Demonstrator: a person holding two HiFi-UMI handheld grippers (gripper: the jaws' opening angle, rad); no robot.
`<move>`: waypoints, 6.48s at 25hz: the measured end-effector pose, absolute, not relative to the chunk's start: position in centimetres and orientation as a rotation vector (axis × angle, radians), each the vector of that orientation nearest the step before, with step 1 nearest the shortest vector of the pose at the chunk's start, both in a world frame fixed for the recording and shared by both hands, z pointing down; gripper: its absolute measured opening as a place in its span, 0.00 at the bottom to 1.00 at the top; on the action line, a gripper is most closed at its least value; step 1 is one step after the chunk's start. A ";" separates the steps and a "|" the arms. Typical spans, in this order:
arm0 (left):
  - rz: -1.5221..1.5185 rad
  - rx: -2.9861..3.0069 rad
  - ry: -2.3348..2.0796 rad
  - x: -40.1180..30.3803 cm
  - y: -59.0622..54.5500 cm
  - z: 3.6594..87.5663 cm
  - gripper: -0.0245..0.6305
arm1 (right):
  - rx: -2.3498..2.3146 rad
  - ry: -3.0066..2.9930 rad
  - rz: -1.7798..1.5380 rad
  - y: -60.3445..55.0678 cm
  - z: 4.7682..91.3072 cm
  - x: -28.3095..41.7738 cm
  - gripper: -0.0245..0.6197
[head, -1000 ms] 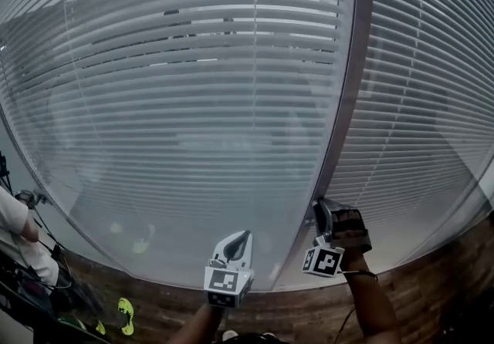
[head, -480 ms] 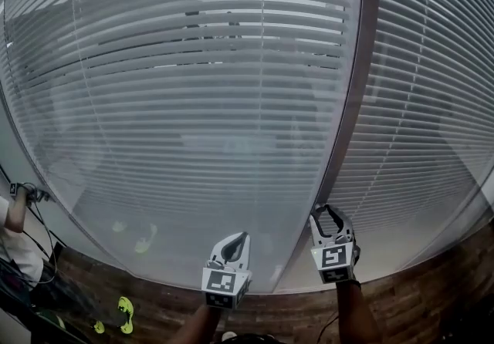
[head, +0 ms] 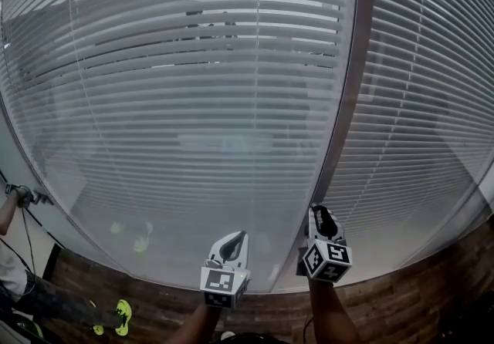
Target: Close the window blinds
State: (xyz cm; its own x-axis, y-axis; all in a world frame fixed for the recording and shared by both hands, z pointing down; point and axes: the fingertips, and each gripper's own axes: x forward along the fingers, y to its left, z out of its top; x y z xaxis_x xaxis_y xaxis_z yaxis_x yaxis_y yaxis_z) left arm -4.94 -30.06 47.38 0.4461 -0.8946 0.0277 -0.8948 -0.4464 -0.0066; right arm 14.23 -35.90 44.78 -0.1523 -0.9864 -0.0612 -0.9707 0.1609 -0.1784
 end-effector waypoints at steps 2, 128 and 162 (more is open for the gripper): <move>0.041 2.663 -1.647 -4.9 -30.0 47.5 0.04 | -1.945 2.250 -0.119 -35.9 44.7 14.3 0.26; 0.176 2.476 -1.809 -3.3 -25.6 51.4 0.04 | -1.838 2.753 0.154 -28.0 51.4 14.7 0.24; 0.139 2.573 -1.668 -11.4 -4.8 51.9 0.04 | -1.993 2.679 0.108 -5.6 52.5 6.2 0.24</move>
State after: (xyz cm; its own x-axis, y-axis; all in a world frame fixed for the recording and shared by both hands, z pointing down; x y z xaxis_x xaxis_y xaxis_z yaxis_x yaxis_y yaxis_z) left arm -11.36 -4.81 51.85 0.4063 -0.9065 0.1147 -0.9130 -0.4078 0.0111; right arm 6.17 -5.56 52.50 -0.2754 -0.9538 0.1204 -0.9410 0.2930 0.1690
